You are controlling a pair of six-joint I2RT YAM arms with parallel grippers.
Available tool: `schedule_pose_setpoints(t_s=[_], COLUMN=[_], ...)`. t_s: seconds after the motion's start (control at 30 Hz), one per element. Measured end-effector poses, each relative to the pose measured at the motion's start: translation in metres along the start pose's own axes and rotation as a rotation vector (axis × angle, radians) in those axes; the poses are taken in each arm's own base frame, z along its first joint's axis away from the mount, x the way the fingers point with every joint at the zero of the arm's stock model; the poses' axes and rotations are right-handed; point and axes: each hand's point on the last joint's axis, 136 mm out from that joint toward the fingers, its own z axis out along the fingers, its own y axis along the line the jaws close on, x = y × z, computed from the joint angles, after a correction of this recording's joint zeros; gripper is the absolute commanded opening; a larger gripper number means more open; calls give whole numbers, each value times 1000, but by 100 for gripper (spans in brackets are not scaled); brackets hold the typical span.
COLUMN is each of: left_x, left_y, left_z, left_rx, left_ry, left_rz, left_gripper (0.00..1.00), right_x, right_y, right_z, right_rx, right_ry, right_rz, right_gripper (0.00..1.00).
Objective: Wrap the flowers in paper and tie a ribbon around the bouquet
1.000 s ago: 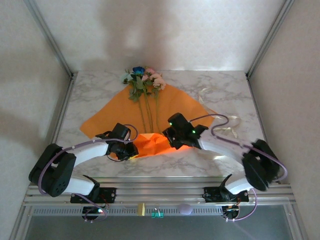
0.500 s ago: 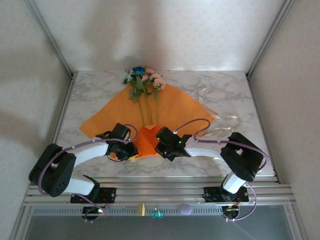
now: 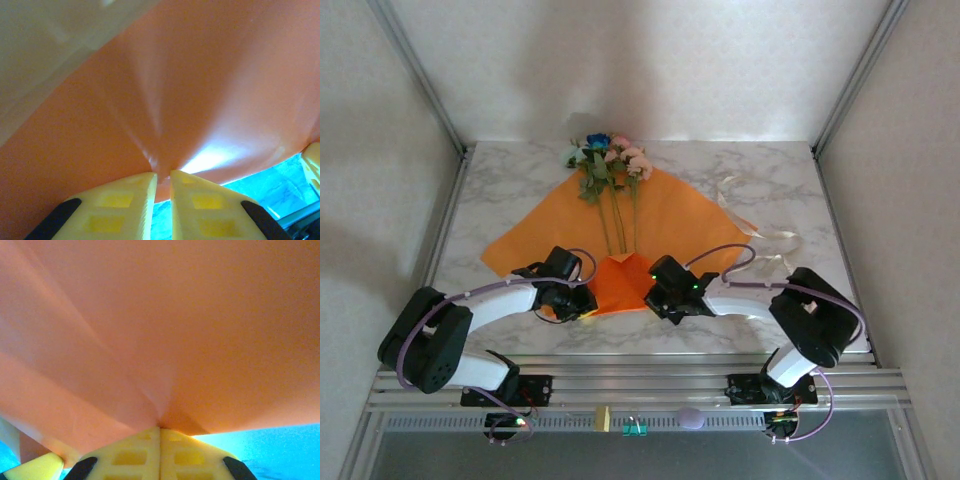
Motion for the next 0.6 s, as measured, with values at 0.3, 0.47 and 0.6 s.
schedule_pose_setpoints(t_s=[0.3, 0.47, 0.6], left_x=[1, 2, 2], left_y=[-3, -3, -3], left_z=[2, 2, 2], left_rx=[11, 12, 12], left_ry=[8, 11, 12], left_rz=[6, 6, 6], left_gripper=[17, 17, 17], right_x=[-22, -37, -51], right_y=[-7, -21, -35], right_z=[-6, -16, -26], right_rx=[0, 7, 44], right_ry=[25, 7, -27], right_rz=[27, 65, 91], right_gripper=[7, 8, 9])
